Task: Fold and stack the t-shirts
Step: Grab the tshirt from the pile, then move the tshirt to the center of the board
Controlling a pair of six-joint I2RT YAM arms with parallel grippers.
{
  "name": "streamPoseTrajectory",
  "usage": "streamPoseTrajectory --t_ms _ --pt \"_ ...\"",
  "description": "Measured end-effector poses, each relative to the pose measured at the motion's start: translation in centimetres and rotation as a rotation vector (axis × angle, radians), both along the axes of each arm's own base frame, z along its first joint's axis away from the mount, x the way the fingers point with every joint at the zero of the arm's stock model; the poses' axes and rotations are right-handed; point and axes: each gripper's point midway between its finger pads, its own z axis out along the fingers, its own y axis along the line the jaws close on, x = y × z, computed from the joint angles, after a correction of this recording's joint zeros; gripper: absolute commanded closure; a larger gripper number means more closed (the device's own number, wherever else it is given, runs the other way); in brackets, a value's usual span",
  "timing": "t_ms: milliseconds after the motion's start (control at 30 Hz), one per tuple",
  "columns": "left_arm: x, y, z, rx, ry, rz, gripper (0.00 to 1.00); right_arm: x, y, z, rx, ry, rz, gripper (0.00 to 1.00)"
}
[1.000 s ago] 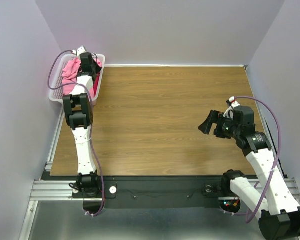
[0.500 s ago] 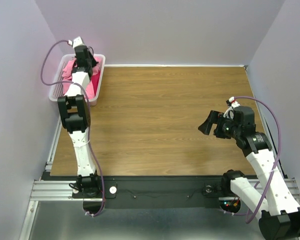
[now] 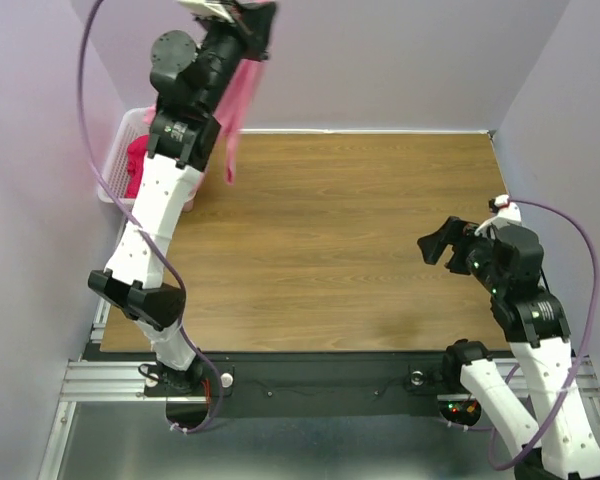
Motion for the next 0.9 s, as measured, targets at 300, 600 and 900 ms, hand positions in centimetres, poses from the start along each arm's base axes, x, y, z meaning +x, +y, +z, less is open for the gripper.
streamPoseTrajectory --t_ms 300,600,900 --pt "-13.9 -15.4 6.1 -0.058 -0.138 -0.527 1.0 -1.0 -2.3 3.4 -0.009 -0.143 -0.125 0.0" --pt "-14.5 -17.5 0.1 -0.002 0.017 -0.522 1.0 -1.2 -2.4 3.6 -0.02 -0.154 -0.116 0.0" --pt "-8.7 -10.5 -18.8 0.109 0.406 -0.194 1.0 0.4 0.0 0.4 0.003 0.002 -0.009 0.0"
